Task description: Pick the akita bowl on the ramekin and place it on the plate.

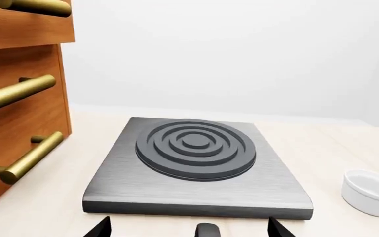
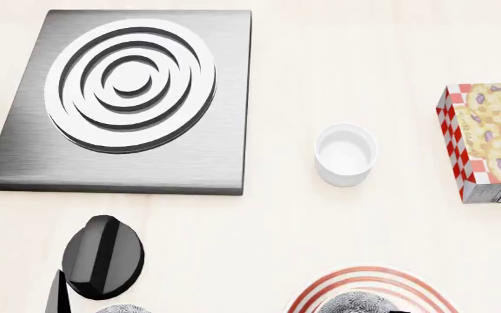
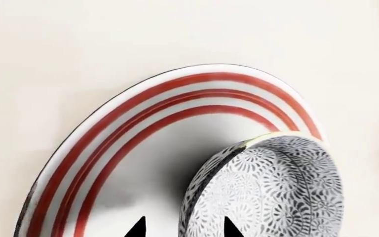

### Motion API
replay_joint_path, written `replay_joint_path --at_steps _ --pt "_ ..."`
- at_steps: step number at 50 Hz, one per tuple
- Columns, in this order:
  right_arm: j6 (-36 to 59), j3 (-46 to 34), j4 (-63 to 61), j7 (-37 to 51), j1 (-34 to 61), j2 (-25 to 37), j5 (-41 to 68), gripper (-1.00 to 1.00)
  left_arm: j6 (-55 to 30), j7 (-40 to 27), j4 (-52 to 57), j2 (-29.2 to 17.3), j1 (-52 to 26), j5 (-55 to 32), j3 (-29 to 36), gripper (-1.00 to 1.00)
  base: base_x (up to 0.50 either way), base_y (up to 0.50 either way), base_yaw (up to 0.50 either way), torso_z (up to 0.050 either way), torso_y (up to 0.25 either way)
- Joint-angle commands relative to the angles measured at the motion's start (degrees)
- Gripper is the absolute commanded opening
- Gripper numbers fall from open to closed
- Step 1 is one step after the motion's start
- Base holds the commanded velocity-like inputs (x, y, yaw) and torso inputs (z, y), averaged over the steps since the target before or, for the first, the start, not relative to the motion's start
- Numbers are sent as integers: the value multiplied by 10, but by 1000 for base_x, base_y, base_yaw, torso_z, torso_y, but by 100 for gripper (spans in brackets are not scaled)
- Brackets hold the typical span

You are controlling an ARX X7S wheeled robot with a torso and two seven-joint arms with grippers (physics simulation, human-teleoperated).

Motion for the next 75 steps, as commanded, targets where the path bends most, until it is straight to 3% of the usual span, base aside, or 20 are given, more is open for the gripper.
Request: replay_joint_path --at_steps 1,22,33,44,53,60,62,75 --pt "-1 -1 11 9 5 -10 -5 100 -1 -1 0 -2 -1 -2 1 100 0 0 0 0 0" --pt "19 6 -47 -17 15 -9 -30 100 -1 -4 -2 -4 -4 -4 4 100 0 0 0 0 0" --pt "31 -21 -111 -69 34 -21 -110 100 1 -6 -2 -5 -3 -5 6 100 0 0 0 0 0" --pt "32 5 -130 -48 29 -40 -81 100 1 -8 -2 -6 -2 -5 7 100 0 0 0 0 0" --pt "-61 139 -127 126 -4 -96 97 100 1 -8 -6 -6 -5 -5 10 100 0 0 0 0 0" --pt "-107 189 -114 179 -31 -113 154 100 1 -10 -5 -7 -5 -5 10 100 0 0 0 0 0" --pt "-167 249 -89 254 -60 -152 218 100 3 -9 -8 -7 -5 -5 10 100 0 0 0 0 0" --pt "-284 305 -16 397 -92 -213 262 100 -3 -9 -12 -8 -7 -6 16 100 0 0 0 0 0"
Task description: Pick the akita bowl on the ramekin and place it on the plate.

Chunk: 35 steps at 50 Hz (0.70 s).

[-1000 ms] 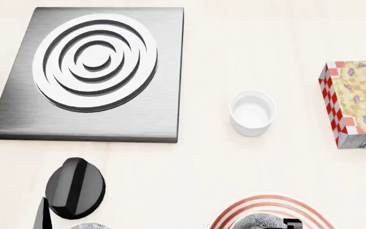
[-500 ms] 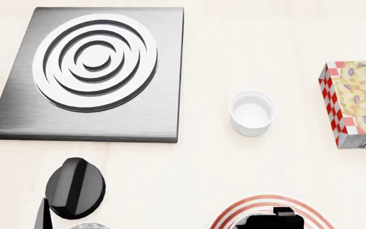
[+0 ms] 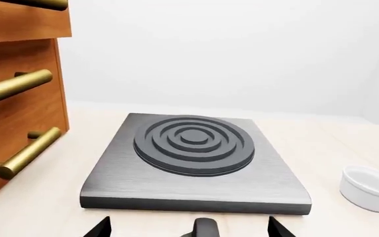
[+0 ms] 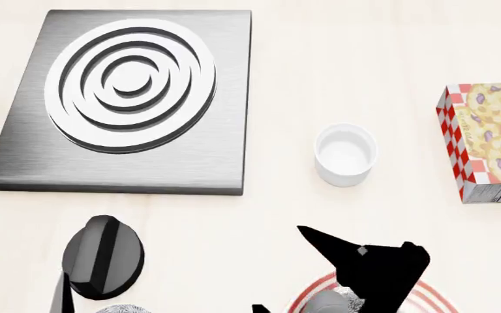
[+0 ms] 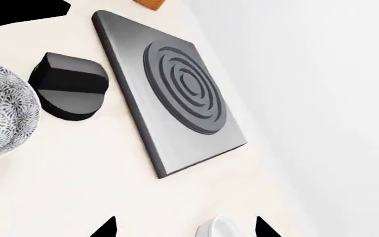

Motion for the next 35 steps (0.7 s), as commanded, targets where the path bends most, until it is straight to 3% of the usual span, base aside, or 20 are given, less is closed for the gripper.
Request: replay_joint_path --at_steps 1,23,35 --pt "-89 61 55 122 -24 -54 54 100 -4 0 -5 -1 -3 -1 4 100 0 0 0 0 0" --pt "-183 163 100 275 6 -150 136 100 11 9 -6 -8 -3 -22 -1 100 0 0 0 0 0" --pt "-224 176 113 308 -1 -167 161 100 12 8 -9 -10 -4 -17 3 100 0 0 0 0 230"
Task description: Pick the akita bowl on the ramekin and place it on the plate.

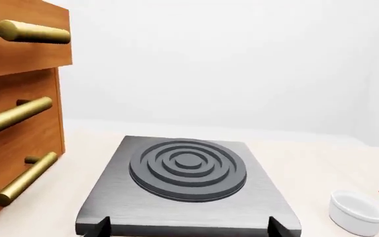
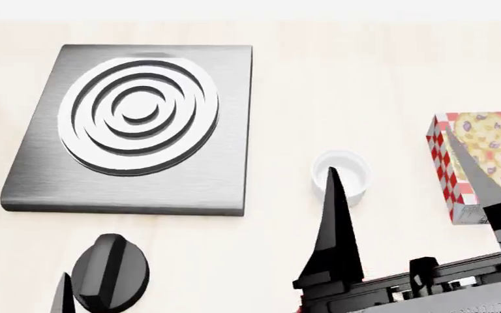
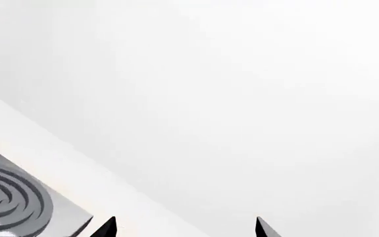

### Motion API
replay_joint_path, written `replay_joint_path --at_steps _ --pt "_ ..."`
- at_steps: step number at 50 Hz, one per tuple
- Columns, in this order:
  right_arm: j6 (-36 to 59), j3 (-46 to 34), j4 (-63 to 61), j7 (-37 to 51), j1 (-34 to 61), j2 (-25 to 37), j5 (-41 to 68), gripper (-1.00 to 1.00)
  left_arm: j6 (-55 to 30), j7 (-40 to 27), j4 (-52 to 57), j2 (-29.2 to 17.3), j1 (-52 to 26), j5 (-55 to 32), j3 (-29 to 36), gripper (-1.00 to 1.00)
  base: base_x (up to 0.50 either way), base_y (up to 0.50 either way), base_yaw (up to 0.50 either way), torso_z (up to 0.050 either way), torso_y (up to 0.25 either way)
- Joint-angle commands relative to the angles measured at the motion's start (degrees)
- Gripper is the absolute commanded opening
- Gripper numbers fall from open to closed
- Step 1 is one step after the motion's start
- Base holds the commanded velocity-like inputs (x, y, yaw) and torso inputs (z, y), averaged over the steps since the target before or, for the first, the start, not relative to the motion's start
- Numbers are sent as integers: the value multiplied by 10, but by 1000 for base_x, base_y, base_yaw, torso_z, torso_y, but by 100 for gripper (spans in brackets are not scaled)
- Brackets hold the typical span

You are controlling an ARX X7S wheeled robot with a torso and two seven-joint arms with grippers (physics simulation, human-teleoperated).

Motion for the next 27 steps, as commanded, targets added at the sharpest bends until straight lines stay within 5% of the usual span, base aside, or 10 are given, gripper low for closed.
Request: replay_joint_path --at_steps 1,27 --pt "-48 23 21 44 -6 -23 30 100 4 2 -2 -2 0 -3 2 100 0 0 0 0 250" --pt "-140 68 30 85 -27 -35 105 100 13 3 -2 -5 1 1 9 100 0 0 0 0 250"
